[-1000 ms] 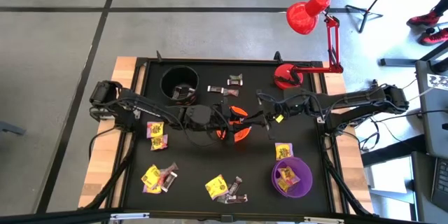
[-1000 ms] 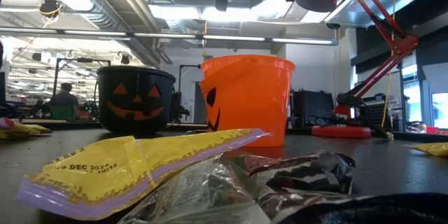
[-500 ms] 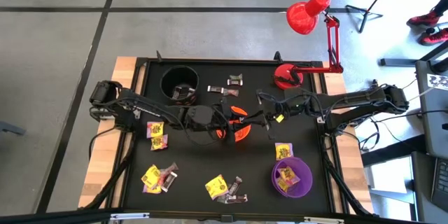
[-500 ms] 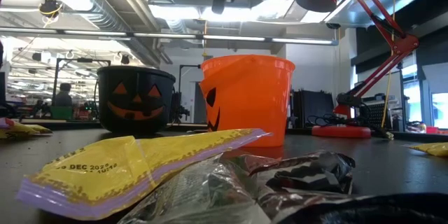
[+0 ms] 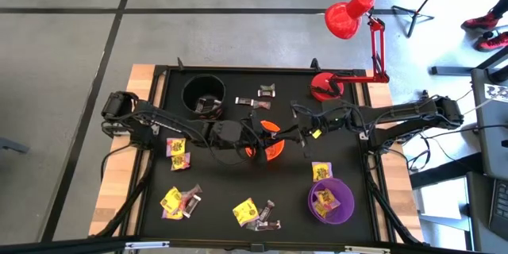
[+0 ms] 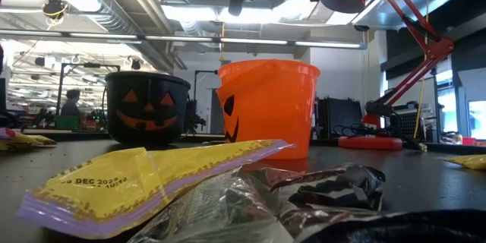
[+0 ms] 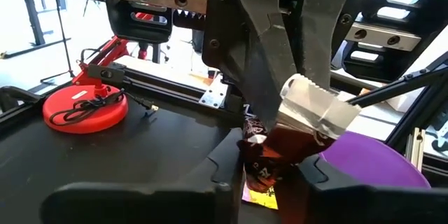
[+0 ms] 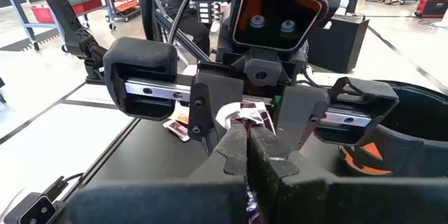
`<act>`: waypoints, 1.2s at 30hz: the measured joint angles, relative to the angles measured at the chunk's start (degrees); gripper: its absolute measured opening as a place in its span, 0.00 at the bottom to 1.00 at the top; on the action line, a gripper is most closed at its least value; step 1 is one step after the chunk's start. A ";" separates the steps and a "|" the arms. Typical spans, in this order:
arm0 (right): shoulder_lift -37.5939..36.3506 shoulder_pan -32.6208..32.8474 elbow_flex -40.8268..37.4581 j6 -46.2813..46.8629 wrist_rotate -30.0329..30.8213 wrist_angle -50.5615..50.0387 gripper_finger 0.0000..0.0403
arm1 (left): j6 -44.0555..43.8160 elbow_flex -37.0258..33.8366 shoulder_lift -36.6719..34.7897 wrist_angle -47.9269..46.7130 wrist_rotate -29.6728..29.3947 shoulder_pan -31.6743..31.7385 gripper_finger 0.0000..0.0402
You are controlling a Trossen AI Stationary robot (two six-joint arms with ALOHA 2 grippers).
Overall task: Sort candy
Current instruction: Put the brown chocolate bar into the black bucket
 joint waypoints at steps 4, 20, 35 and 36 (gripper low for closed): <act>0.00 0.00 0.00 -0.07 -0.03 0.00 0.02 | 0.00 0.00 0.00 -0.12 -0.01 0.00 0.07; -5.24 0.09 0.11 -1.13 -0.83 -0.90 0.59 | 0.00 -0.17 -0.52 -4.27 -2.01 0.20 0.06; -10.49 0.07 0.15 -1.53 0.68 -9.08 0.58 | 1.55 -0.15 -20.15 -29.90 -14.99 2.41 0.07; -10.49 0.07 0.15 -1.53 0.73 -9.33 0.58 | 1.49 -0.15 -21.79 -32.17 -16.17 2.87 0.07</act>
